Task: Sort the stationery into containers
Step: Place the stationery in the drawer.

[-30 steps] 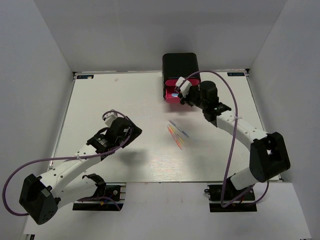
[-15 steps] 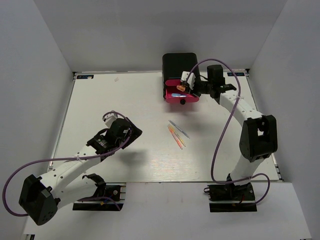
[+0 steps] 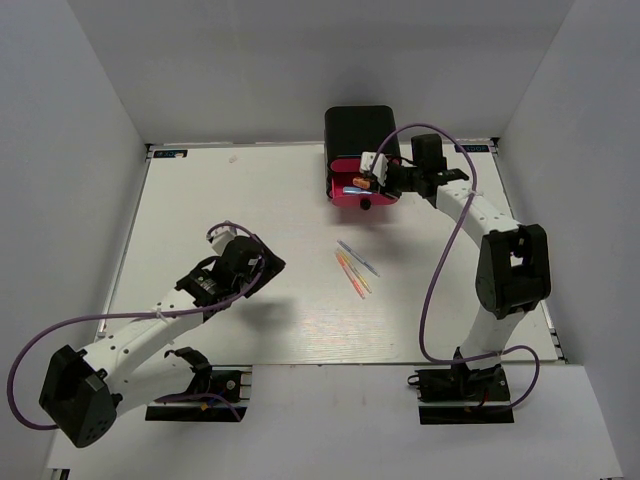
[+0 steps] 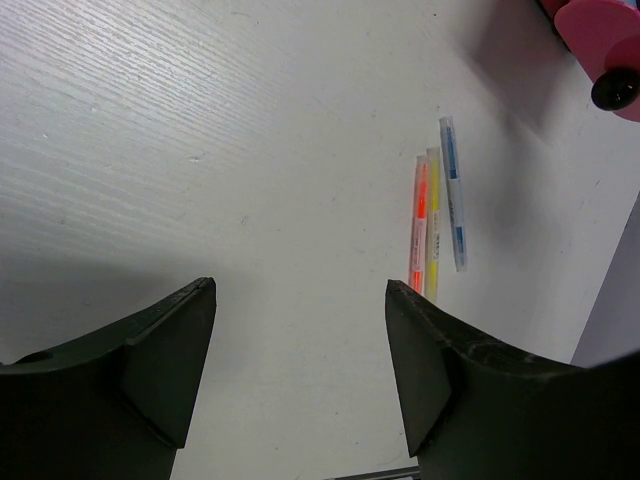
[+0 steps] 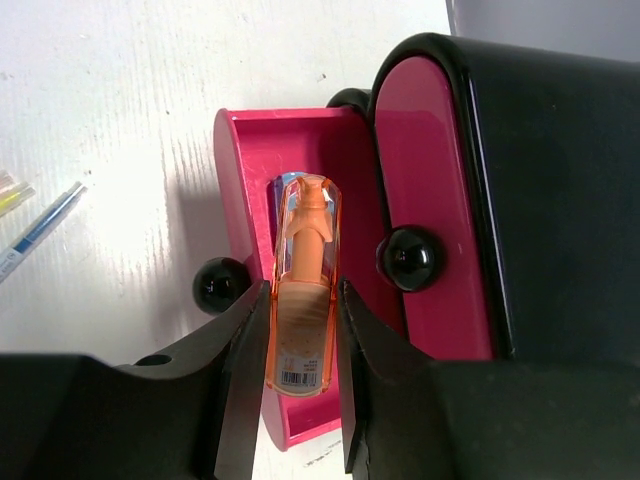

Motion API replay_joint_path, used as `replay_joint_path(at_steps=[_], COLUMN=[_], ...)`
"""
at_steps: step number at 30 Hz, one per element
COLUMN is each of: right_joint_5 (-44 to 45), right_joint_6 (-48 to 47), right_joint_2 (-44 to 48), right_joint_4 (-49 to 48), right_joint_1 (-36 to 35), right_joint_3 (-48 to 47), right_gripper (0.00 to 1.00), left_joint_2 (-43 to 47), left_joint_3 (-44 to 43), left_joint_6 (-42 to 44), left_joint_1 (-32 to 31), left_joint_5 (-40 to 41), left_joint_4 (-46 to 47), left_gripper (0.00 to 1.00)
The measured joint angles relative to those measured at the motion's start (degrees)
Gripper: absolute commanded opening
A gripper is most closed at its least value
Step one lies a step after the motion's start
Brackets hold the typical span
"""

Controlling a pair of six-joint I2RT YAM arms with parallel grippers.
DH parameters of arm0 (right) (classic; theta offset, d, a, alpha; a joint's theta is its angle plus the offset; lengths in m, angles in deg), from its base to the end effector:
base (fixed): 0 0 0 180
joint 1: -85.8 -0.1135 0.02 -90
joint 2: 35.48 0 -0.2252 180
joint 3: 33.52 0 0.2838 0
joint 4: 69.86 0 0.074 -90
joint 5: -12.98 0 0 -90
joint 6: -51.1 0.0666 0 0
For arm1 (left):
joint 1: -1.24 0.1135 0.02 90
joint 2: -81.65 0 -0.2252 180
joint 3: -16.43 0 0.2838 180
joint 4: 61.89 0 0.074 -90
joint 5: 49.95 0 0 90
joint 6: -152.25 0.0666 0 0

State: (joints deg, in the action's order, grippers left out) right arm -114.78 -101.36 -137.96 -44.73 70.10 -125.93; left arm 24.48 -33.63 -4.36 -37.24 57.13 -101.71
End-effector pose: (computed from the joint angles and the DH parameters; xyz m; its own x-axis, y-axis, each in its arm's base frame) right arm 0.4237 0.1615 0.2107 0.3602 -0.6269 -0.6908 -0.8137 0.1510 -0.5613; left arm 0.2263 -0.1549 0.1670 -0.6288 -0.6209 -0.4680 -0.3511 0.7638 -0.5416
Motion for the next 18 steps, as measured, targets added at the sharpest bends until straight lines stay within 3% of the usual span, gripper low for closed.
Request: replay_joint_path(at_steps=[18], right_joint_5=[3.1], right_joint_6=[0.4], right_joint_2=[-4.2], right_joint_4=[-4.0], right_joint_1=[0.9], right_joint_3=[0.1], right_gripper=[0.48], left_joint_2=[-1.7], left_joint_3=[0.0], left_joint_6=[0.6], left_joint_1=[0.0], left_joint_5=[-0.5], left_joint_4=[1.1], left_gripper=[0.78])
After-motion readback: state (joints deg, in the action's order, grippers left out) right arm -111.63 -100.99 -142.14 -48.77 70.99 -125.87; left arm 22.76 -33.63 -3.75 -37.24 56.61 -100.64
